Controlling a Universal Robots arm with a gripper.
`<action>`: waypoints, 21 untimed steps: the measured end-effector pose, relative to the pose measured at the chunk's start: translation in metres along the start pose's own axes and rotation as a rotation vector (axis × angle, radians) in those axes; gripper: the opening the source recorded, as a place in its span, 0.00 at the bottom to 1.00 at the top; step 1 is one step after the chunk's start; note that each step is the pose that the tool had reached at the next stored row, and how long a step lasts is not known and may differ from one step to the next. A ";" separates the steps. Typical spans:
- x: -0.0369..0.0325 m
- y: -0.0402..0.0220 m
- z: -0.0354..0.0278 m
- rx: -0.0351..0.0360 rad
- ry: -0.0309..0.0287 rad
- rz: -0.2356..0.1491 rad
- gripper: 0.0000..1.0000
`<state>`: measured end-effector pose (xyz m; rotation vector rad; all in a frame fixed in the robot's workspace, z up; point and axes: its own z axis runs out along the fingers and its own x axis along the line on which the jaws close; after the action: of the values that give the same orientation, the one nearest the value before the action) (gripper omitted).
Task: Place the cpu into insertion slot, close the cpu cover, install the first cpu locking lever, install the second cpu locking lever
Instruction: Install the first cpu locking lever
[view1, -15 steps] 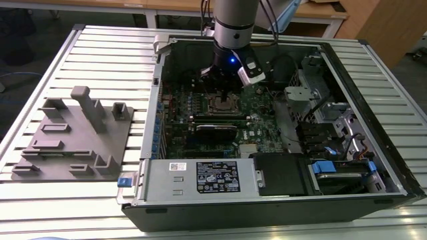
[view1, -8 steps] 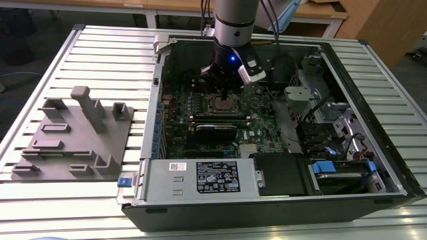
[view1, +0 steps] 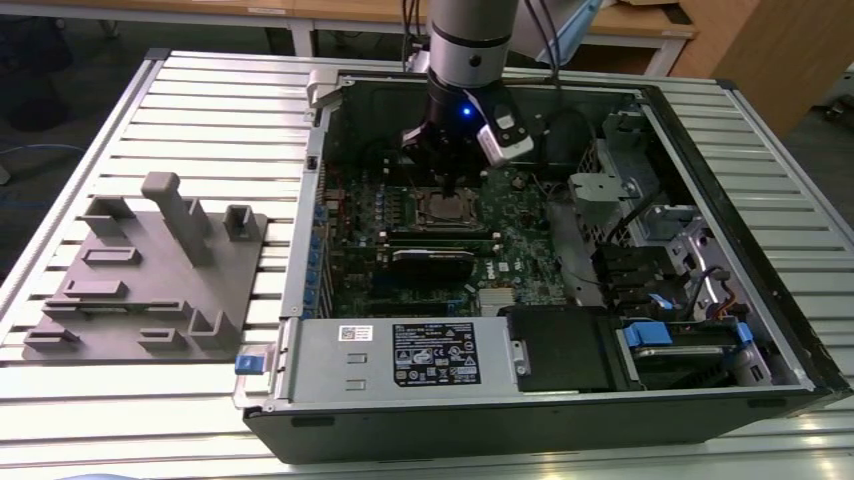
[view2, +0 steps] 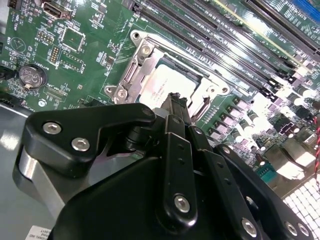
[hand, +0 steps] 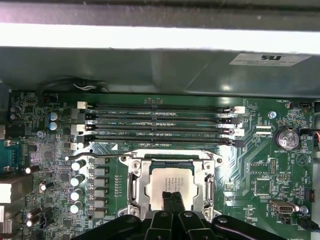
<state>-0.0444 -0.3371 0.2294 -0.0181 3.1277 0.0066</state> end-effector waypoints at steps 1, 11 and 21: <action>0.0000 0.0000 -0.0007 0.0000 0.0000 0.000 0.10; 0.0000 0.0000 -0.0032 -0.0025 0.0000 0.000 0.10; 0.0019 0.0000 -0.0034 -0.0024 0.0001 0.000 0.10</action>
<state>-0.0463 -0.3371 0.2328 -0.0181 3.1278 0.0105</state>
